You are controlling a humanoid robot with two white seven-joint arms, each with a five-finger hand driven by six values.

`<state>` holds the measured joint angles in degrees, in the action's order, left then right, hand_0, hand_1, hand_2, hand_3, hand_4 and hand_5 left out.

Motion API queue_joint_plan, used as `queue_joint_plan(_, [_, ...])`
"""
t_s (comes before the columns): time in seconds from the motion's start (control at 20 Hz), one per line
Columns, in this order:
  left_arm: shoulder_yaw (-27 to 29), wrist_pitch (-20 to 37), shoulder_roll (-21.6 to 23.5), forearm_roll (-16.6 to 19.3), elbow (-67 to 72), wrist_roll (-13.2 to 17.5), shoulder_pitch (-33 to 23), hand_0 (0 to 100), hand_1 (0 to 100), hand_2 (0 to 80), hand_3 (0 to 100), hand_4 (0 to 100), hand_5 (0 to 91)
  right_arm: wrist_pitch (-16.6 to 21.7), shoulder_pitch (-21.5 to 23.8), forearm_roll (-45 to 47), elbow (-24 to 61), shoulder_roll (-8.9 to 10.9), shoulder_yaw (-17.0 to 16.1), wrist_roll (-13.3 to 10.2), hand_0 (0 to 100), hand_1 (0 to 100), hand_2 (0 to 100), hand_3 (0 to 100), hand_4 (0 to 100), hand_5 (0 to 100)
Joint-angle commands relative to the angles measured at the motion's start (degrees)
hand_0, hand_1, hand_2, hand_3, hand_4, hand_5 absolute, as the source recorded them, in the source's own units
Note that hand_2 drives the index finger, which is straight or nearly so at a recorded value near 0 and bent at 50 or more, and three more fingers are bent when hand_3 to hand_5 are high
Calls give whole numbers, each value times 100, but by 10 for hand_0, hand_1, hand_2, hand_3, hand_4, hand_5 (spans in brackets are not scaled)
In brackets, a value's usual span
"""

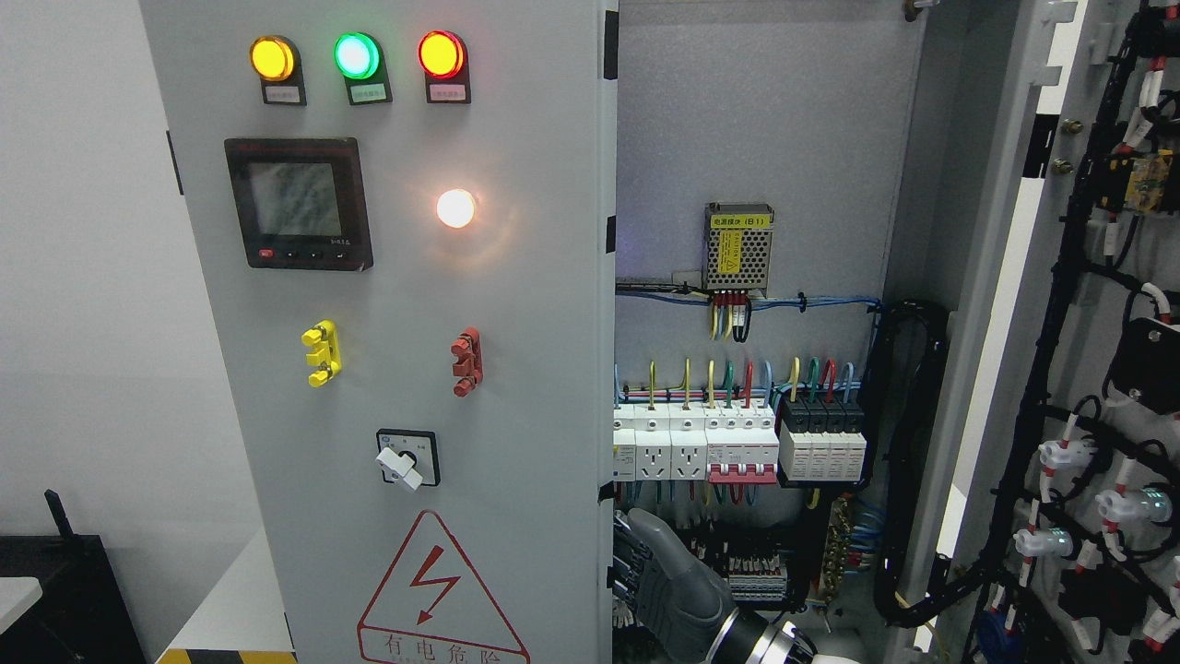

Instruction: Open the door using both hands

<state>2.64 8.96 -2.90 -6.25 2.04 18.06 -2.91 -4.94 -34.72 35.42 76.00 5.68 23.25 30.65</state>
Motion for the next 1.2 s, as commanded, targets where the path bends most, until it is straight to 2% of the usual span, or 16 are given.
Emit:
queue_joint_plan(0.0, [0,0,0,1,-1,-4,-8,0,0,0,0,0,0,-7,0,9,178,38,110,2,379,0,0,0,0,0])
queue_joint_plan(0.35, [0,0,0,1,7,-4,1,0,0,0,0,0,0,-16,18,9,196,38,136,20,379,0,0,0,0,0])
queue_joint_plan(0.5, [0,0,0,1,-1,-4,1,0,0,0,0,0,0,-16,18,9,205,38,145,317,379,0,0,0,0,0])
queue_joint_plan(0.55, [0,0,0,1,-1,-4,1,0,0,0,0,0,0,-16,18,9,205,38,145,353,379,0,0,0,0,0])
queue_joint_plan(1.15, [0,0,0,1,-1,-4,1,0,0,0,0,0,0,-34,62,184,327,29,312,424,379,0,0,0,0,0])
